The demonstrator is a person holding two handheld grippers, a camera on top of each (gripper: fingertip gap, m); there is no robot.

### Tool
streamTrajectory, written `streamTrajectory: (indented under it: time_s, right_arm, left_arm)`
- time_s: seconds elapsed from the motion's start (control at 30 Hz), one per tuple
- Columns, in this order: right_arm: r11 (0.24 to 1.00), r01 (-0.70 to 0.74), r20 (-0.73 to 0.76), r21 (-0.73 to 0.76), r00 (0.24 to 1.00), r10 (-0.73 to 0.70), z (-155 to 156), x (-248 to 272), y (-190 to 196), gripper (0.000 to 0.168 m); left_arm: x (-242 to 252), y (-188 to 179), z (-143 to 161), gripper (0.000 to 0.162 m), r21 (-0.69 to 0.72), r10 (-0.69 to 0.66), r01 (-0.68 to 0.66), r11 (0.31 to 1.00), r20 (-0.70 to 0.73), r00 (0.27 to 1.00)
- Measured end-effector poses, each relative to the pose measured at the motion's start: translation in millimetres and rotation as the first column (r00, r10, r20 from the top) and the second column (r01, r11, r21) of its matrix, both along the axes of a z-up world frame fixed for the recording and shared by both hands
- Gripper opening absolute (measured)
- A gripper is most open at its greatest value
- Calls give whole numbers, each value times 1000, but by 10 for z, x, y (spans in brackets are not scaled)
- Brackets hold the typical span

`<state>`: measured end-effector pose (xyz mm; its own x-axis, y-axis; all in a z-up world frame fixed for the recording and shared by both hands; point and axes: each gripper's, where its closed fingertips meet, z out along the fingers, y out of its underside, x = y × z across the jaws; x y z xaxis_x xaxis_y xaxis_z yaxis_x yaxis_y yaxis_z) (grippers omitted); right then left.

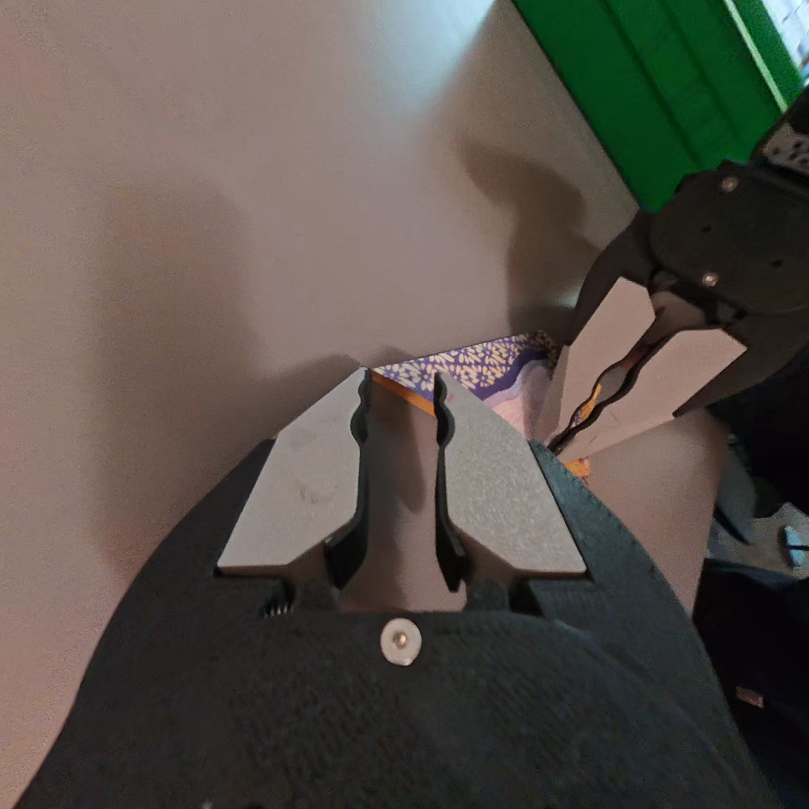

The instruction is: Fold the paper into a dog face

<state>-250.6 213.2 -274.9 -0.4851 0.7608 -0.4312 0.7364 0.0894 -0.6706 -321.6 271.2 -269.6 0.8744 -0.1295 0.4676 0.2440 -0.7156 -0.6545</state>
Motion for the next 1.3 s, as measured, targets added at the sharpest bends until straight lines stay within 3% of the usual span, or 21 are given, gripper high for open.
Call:
streamTrajectory:
  time_s: [0.13, 0.3, 0.53, 0.7, 0.9, 1.07, 1.3]
  right_arm:
    - [1000, -3, 0, 2, 1000, 3, -1, -1, -1, 0]
    - [1000, -4, -3, 9, 1000, 4, -3, -1, -3, 0]
    - [1000, -3, -4, 10, 1000, 3, -1, -3, -3, 0]
    - [1000, -4, -2, 5, 1000, 4, -2, -3, -2, 0]
    - [1000, -3, -3, 6, 1000, 3, -2, -5, -1, 0]
    - [1000, -3, -2, 4, 1000, 3, -2, -6, -1, 0]
    - [1000, -4, -3, 9, 1000, 4, -4, -7, -2, 0]
  left_arm:
    - [-44, 27, -11, 17, -14, 41, -40, 999, 77, 996]
    - [29, 31, 33, 33, -2, 23, -23, 1000, 103, 994]
    - [78, 90, 104, 4, 44, 11, -17, 999, 120, 993]
    - [108, 110, 315, 8, 118, -2, -26, 993, 233, 972]
    - [44, 112, 181, 15, 69, 29, -38, 997, 136, 990]
    - [-137, 170, 219, 27, 97, 115, -131, 987, 152, 982]
    - [-115, 191, 55, 33, 30, 121, -125, 992, 120, 985]
